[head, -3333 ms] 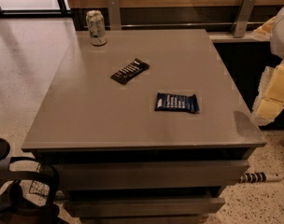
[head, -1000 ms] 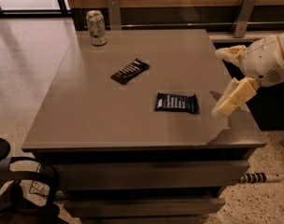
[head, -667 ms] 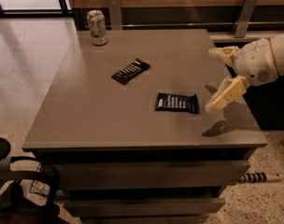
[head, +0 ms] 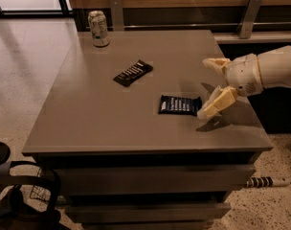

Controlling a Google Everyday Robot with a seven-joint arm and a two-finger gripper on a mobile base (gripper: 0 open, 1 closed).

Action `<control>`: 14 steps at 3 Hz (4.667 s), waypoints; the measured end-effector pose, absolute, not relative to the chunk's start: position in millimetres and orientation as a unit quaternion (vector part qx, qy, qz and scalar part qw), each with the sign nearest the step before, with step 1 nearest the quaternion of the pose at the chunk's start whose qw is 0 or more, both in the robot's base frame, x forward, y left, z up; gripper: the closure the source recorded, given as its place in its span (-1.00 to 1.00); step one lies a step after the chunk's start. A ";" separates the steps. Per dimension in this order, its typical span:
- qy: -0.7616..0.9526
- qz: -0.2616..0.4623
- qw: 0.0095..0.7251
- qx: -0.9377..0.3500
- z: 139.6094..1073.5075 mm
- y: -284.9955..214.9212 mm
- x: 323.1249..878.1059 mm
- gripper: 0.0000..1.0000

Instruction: Move rxbar blueberry near 7up can

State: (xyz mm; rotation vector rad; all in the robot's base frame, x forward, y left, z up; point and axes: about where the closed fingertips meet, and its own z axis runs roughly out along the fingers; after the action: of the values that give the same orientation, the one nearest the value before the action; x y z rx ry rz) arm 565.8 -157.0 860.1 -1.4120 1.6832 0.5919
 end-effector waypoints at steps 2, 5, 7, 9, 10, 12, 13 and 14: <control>0.657 0.261 0.434 -0.559 838.2 -127.6 564.6 -1.00; 0.658 0.280 0.423 -0.557 819.2 -99.6 554.7 -1.00; 0.660 0.287 0.416 -0.556 813.1 -91.2 558.7 -0.68; 0.658 0.289 0.414 -0.558 812.5 -87.3 558.2 0.27; 0.658 0.289 0.414 -0.558 812.5 -87.2 558.2 0.87; 0.658 0.289 0.414 -0.559 813.6 -87.1 558.2 1.00; 0.658 0.289 0.414 -0.559 813.7 -87.1 558.2 1.00; 0.658 0.289 0.414 -0.559 813.8 -87.1 558.3 1.00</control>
Offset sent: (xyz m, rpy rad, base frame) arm -0.0110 0.0413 -0.0315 0.0816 0.0011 0.0253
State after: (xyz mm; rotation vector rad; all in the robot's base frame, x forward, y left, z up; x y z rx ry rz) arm 558.3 -87.1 813.8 -1.4038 1.6535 0.7257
